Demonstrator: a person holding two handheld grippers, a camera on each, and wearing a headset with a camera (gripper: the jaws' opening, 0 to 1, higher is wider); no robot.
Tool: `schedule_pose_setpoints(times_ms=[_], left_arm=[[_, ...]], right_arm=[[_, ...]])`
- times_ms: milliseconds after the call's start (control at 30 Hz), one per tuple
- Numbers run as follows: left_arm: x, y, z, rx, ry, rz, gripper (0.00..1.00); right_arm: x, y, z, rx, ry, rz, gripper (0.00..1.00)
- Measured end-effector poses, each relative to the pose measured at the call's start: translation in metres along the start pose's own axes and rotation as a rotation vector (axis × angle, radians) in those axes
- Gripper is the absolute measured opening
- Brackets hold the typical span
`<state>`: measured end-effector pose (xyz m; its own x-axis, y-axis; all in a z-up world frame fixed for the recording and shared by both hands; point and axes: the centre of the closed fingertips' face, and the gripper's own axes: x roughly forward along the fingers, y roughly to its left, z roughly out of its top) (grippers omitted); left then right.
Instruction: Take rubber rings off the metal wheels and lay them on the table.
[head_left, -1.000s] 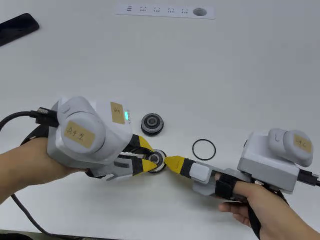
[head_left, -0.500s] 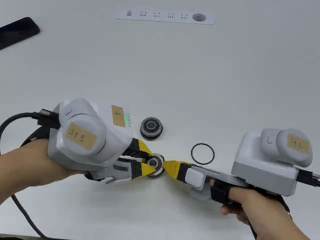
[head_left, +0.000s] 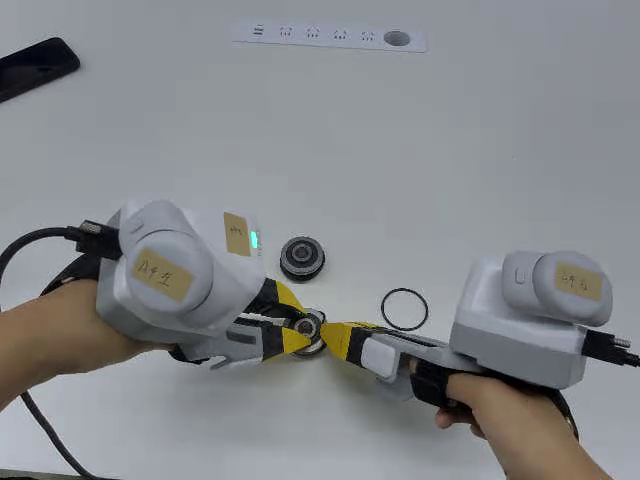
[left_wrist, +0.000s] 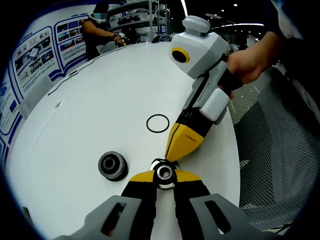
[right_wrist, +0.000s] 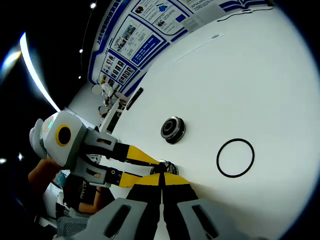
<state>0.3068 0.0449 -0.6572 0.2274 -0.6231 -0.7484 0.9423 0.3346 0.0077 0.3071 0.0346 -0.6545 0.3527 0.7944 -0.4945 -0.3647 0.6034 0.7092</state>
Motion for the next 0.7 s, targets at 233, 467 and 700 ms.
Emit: schedule_pose_setpoints(times_ms=[233, 467, 700], left_arm=[[0.0001, 0.0005, -0.0004, 0.000, -0.004, -0.001, 0.12], [0.0002, 0.0010, -0.0006, -0.002, -0.007, 0.000, 0.12], [0.0004, 0.0006, 0.0000, -0.001, -0.006, -0.001, 0.12]], right_arm=[[0.0015, 0.0007, -0.0006, -0.026, 0.005, -0.010, 0.01], [0.0019, 0.0012, -0.0002, -0.046, 0.006, -0.013, 0.01], [0.0032, 0.0023, -0.0006, -0.059, 0.010, -0.014, 0.01]])
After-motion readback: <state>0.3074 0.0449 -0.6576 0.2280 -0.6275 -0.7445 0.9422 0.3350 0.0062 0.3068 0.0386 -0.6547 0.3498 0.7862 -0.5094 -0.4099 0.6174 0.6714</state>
